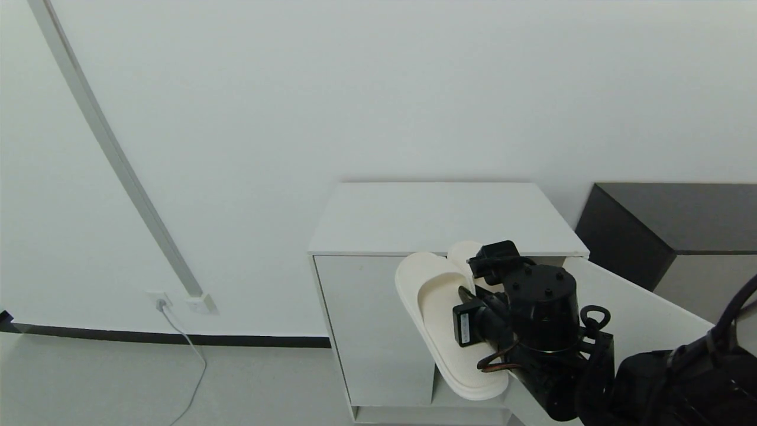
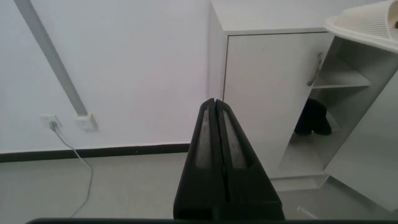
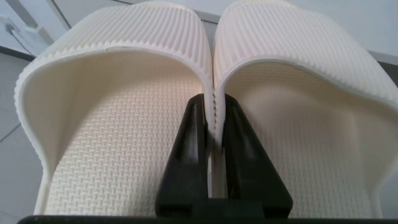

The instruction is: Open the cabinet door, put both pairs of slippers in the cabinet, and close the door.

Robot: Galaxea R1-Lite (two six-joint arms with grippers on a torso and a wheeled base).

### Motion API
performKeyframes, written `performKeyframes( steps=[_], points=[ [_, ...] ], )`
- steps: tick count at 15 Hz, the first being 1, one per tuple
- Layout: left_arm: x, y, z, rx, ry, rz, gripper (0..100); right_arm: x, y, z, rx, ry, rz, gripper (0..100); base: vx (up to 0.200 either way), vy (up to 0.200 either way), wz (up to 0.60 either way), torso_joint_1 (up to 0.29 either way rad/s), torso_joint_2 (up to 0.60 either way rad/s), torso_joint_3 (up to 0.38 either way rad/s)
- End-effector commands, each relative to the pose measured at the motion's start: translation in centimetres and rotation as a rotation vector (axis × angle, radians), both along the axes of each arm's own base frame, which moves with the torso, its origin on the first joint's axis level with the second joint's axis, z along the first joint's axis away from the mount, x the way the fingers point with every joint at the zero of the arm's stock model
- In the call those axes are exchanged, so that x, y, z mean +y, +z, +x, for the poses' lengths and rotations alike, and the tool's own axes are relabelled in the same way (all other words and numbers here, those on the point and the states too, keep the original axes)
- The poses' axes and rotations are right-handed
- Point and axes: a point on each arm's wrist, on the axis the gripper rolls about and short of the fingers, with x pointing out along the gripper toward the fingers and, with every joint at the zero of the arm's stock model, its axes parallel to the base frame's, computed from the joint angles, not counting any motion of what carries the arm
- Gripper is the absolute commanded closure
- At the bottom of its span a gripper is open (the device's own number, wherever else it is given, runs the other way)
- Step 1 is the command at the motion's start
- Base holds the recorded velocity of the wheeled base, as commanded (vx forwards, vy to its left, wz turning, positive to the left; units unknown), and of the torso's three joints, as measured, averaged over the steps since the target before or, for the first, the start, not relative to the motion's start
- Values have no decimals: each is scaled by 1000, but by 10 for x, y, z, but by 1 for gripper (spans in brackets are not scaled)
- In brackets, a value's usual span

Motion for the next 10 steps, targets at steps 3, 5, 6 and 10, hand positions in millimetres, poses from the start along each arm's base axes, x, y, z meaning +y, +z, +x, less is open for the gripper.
performKeyframes(
  steps=[3,5,6,10],
  points=[
    [0,0,0,1,0,0,100,0,0,-2,-2,4,2,100,0,-200,0,6,1,4],
    [0,0,0,1,0,0,100,0,0,-2,-8,4,9,100,0,-200,0,0,2,2],
    [0,0,0,1,0,0,100,0,0,-2,-10,4,11,100,0,-200,0,2,2,2],
    [0,0,0,1,5,-2,100,2,-2,-5,-2,20,9,100,0,0,0,0,0,0]
  ],
)
